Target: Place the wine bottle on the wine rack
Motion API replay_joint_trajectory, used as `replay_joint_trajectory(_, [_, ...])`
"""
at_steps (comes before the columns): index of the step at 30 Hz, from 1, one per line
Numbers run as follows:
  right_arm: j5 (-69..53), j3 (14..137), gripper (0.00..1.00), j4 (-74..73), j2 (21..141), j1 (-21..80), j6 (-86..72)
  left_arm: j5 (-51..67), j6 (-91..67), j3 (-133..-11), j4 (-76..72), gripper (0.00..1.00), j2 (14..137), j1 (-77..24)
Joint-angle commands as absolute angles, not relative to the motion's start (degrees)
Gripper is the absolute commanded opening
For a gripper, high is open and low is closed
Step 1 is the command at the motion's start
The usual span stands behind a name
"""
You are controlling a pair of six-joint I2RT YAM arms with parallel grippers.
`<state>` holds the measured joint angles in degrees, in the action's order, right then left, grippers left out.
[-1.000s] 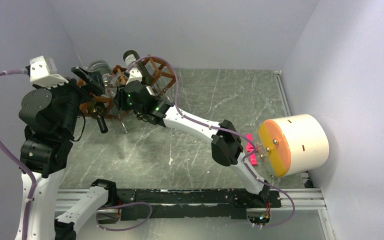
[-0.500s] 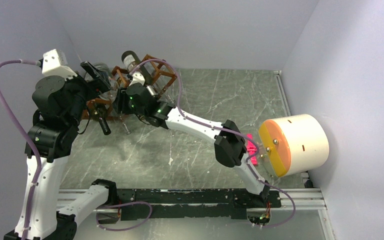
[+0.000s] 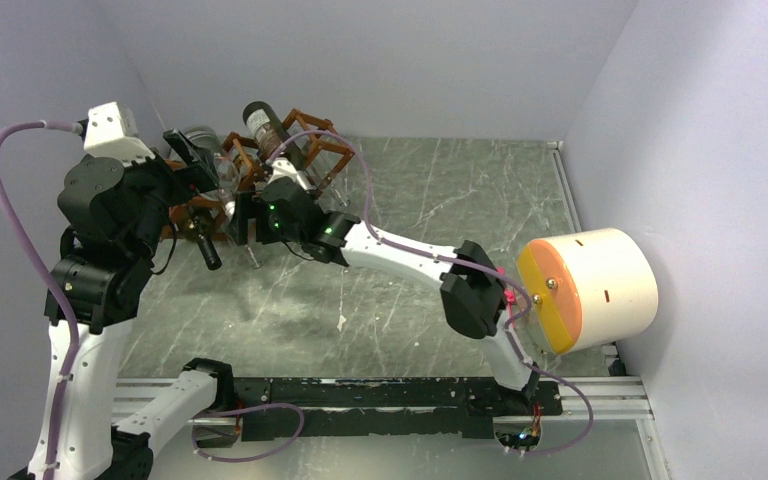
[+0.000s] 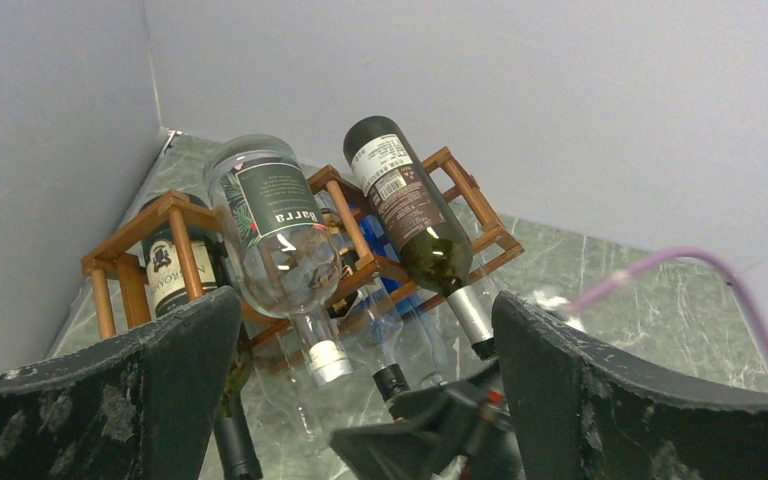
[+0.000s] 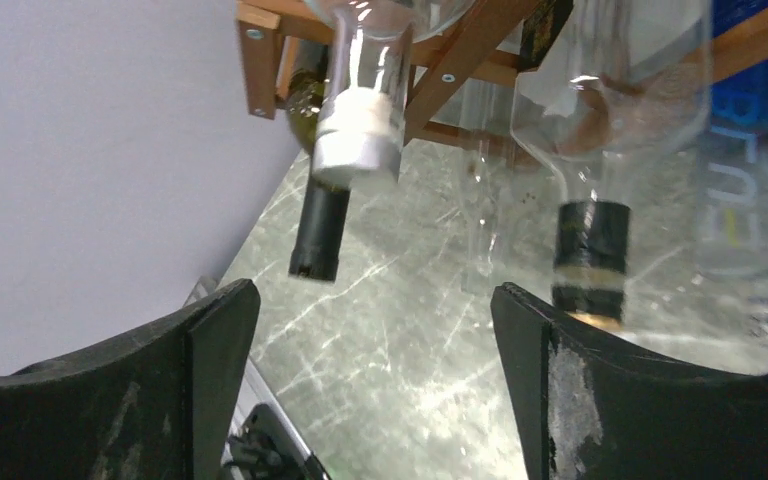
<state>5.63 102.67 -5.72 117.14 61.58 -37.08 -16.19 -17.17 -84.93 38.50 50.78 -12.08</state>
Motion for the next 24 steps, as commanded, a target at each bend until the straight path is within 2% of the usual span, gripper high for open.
replay_joint_trajectory(1, [5.96, 93.09, 0.95, -1.81, 104.14, 61.52, -32.0, -13.52, -14.09, -84.7, 37.97, 0.99, 48.69, -11.51])
replay_joint_trajectory(3, [9.22, 87.24, 0.99, -3.44, 98.55, 61.52, -30.85, -12.57, -13.56, -83.74, 38.08, 0.99, 47.35, -11.51])
replay_joint_trajectory(10, [28.09, 71.63, 1.0, -16.18, 79.71, 61.47, -29.75, -9.43, -14.15, -81.46, 40.76, 0.99, 43.79, -11.51])
replay_joint_trajectory(17, [47.11, 69.75, 1.0, -34.47, 67.72, 61.44, -31.63, -9.21, -14.23, -80.35, 42.25, 0.99, 39.97, -11.51])
replay_joint_trajectory(24, [54.28, 73.89, 1.0, -41.11, 57.8, 61.45, -29.28, -11.01, -11.59, -84.19, 44.56, 0.99, 36.96, -11.49])
